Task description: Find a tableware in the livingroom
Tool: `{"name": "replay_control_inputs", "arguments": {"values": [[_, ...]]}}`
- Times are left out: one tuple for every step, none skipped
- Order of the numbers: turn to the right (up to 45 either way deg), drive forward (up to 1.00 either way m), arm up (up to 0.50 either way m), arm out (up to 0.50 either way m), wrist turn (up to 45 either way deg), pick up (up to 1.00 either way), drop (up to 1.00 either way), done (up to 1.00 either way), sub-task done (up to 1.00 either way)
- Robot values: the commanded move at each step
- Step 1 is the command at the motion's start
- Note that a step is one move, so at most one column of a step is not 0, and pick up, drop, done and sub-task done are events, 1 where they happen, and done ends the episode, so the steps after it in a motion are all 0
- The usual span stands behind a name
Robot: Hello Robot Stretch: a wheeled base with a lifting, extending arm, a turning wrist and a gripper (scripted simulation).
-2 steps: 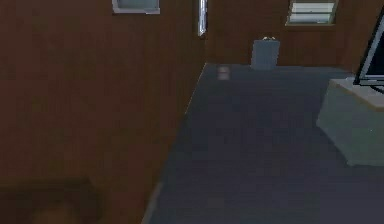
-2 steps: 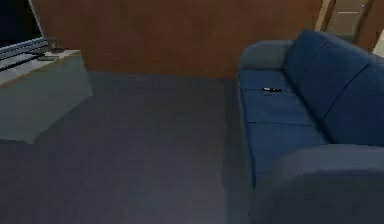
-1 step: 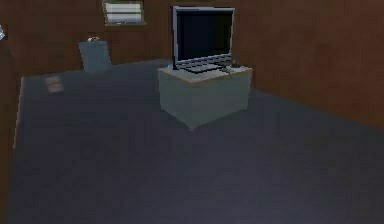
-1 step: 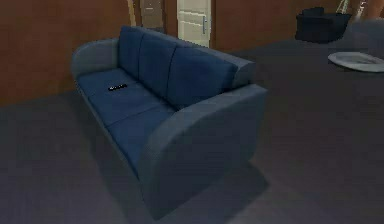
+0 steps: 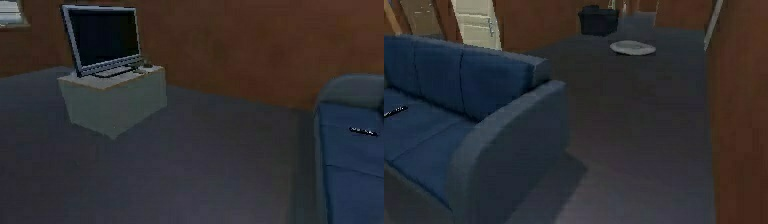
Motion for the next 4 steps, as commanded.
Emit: {"name": "replay_control_inputs", "arguments": {"values": [[0.0, 0.65, 0.0, 0.0, 0.0, 0.0, 0.0, 0.0, 0.0], [-9.0, 0.0, 0.0, 0.0, 0.0, 0.0, 0.0, 0.0, 0.0], [0.0, 1.0, 0.0, 0.0, 0.0, 0.0, 0.0, 0.0, 0.0], [0.0, 0.7, 0.0, 0.0, 0.0, 0.0, 0.0, 0.0, 0.0]]}}
